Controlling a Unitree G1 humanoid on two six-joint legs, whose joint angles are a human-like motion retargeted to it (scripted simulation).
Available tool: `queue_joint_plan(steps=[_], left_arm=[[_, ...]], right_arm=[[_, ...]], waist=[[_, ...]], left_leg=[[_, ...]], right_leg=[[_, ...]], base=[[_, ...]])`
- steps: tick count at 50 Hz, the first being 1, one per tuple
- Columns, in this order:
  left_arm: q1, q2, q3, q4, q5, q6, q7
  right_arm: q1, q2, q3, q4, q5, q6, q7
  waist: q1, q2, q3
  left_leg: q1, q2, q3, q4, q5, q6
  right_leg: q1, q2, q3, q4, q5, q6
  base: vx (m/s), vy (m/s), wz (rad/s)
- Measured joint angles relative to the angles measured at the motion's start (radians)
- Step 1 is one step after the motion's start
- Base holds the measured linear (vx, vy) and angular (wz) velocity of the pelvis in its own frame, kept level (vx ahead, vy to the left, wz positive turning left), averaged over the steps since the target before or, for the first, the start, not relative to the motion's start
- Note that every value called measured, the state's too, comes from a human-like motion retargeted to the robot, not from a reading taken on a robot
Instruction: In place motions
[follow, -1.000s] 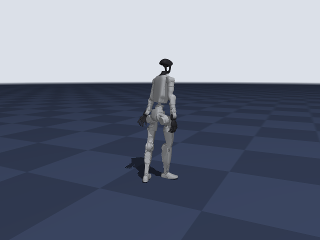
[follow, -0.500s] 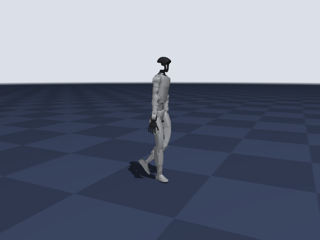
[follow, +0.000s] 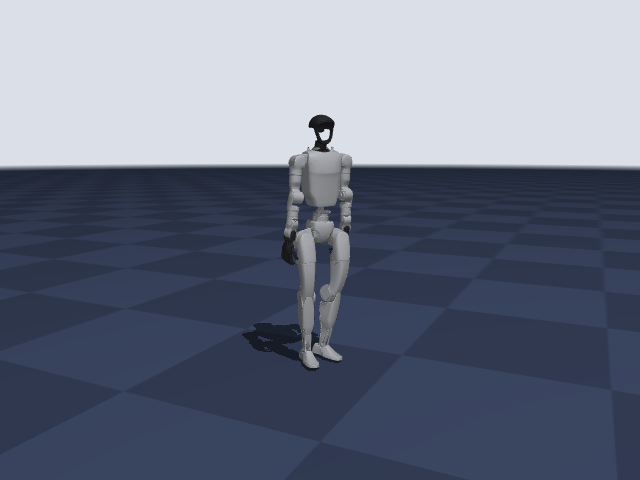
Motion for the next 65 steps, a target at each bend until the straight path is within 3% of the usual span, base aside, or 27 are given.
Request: queue_joint_plan(steps=[10, 15, 24, 27, 34, 36, 38, 42, 45, 53, 56, 58, 60, 62, 65], left_arm=[[-0.032, 0.016, 0.031, -0.035, -0.034, 0.008, -0.029], [-0.045, 0.02, 0.005, -0.055, -0.005, 0.012, -0.04], [-0.017, 0.025, -0.013, -0.041, 0.023, -0.003, -0.042], [-0.013, 0.04, -0.01, -0.033, 0.025, 0.004, -0.039], [-0.026, 0.055, 0.018, -0.081, -0.01, 0.02, -0.011], [-0.035, 0.038, 0.028, -0.094, -0.06, 0.019, 0.028], [-0.032, 0.02, 0.038, -0.1, -0.099, 0.01, 0.051], [-0.034, 0.004, 0.026, -0.084, -0.093, 0.01, 0.066], [-0.044, 0.004, 0.016, -0.058, -0.072, 0.002, 0.097], [-0.04, 0.025, 0.061, 0.032, -0.105, 0.006, 0.128], [-0.044, 0.036, 0.085, 0.045, -0.113, 0.011, 0.126], [-0.045, 0.039, 0.089, 0.047, -0.118, 0.007, 0.129], [-0.04, 0.037, 0.085, 0.047, -0.122, -0.001, 0.13], [-0.023, 0.028, 0.081, 0.05, -0.123, -0.007, 0.126], [-0.012, 0.017, 0.08, 0.059, -0.13, -0.008, 0.113]], right_arm=[[0.014, 0.006, -0.01, 0.031, 0.009, 0.004, -0.023], [0.015, 0.005, -0.01, 0.02, 0.012, 0.001, -0.014], [0.013, 0.002, -0.012, -0.022, -0.011, -0.009, -0.005], [-0.002, 0.002, -0.007, -0.025, 0.005, -0.01, 0.0], [-0.076, -0.01, 0.026, -0.025, 0.035, 0.005, 0.038], [-0.09, -0.02, 0.031, -0.051, 0.014, 0.003, 0.047], [-0.095, -0.031, 0.04, -0.079, -0.01, 0.0, 0.044], [-0.082, -0.048, 0.028, -0.127, -0.035, -0.007, 0.022], [-0.063, -0.055, 0.005, -0.142, -0.023, -0.018, 0.02], [0.05, -0.025, -0.071, -0.084, -0.05, -0.02, 0.038], [0.088, -0.009, -0.093, -0.046, -0.046, -0.018, 0.029], [0.11, -0.001, -0.112, -0.027, -0.046, -0.017, 0.035], [0.13, 0.001, -0.13, -0.017, -0.054, -0.015, 0.046], [0.144, -0.009, -0.138, -0.014, -0.065, -0.009, 0.049], [0.136, -0.026, -0.137, -0.033, -0.069, 0.003, 0.035]], waist=[[-0.02, 0.023, -0.047], [-0.015, 0.027, -0.035], [-0.048, 0.037, -0.026], [-0.06, 0.037, -0.008], [0.057, -0.024, 0.06], [0.099, -0.039, 0.069], [0.114, -0.054, 0.068], [0.086, -0.05, 0.042], [0.061, -0.049, 0.028], [0.015, -0.108, -0.07], [-0.002, -0.119, -0.104], [0.012, -0.116, -0.119], [0.053, -0.108, -0.127], [0.108, -0.093, -0.132], [0.133, -0.002, -0.113]], left_leg=[[-0.012, 0.007, 0.007, -0.029, -0.025, -0.049], [-0.034, 0.017, -0.068, 0.006, -0.018, -0.07], [-0.079, 0.0, -0.318, 0.036, 0.028, -0.113], [-0.101, -0.016, -0.424, 0.047, 0.049, -0.131], [-0.143, -0.065, -0.482, 0.009, 0.128, -0.162], [-0.172, -0.06, -0.428, -0.017, 0.101, -0.135], [-0.194, -0.024, -0.246, -0.039, 0.032, -0.117], [-0.187, 0.076, 0.272, -0.038, -0.062, -0.183], [-0.151, 0.109, 0.453, 0.009, -0.062, -0.174], [-0.061, 0.167, 0.553, 0.157, -0.099, -0.098], [-0.005, 0.155, 0.621, 0.122, -0.088, -0.115], [0.022, 0.137, 0.609, 0.081, -0.058, -0.154], [0.043, 0.11, 0.569, 0.02, -0.1, -0.194], [0.029, 0.062, 0.447, -0.037, -0.103, -0.13], [0.006, 0.124, 0.324, -0.04, -0.1, -0.12]], right_leg=[[-0.046, 0.006, -0.004, 0.057, -0.007, 0.006], [-0.026, 0.008, -0.013, 0.081, -0.01, -0.002], [-0.025, 0.071, 0.318, 0.117, 0.03, 0.04], [-0.01, 0.071, 0.33, 0.117, 0.002, 0.058], [0.035, 0.022, 0.108, 0.05, -0.04, 0.006], [0.03, -0.002, 0.043, 0.035, -0.043, 0.003], [0.031, -0.029, -0.039, 0.024, -0.053, 0.0], [0.047, -0.078, -0.275, -0.007, -0.077, 0.019], [0.08, -0.104, -0.477, -0.04, -0.091, 0.05], [0.163, -0.141, -0.847, -0.097, -0.121, 0.144], [0.192, -0.139, -0.974, -0.096, -0.114, 0.179], [0.213, -0.127, -1.045, -0.089, -0.102, 0.198], [0.237, -0.112, -1.101, -0.069, -0.086, 0.211], [0.268, -0.123, -1.134, -0.026, -0.043, 0.19], [0.266, -0.179, -1.022, 0.185, 0.067, 0.103]], base=[[-0.01, 0.06, -0.05], [0.01, -0.01, 0.72], [0.05, -0.11, 1.42], [-0.04, -0.15, 1.85], [-0.2, -0.17, 1.53], [-0.39, -0.17, 1.75], [-0.36, -0.12, 2.25], [-0.41, -0.08, 3.17], [-0.51, -0.07, 3.61], [-0.35, -0.01, 3.57], [-0.3, 0.16, 3.41], [-0.19, 0.19, 2.7], [-0.19, 0.39, 1.86], [-0.06, 0.36, 1.08], [-0.16, 0.47, 1.24]])
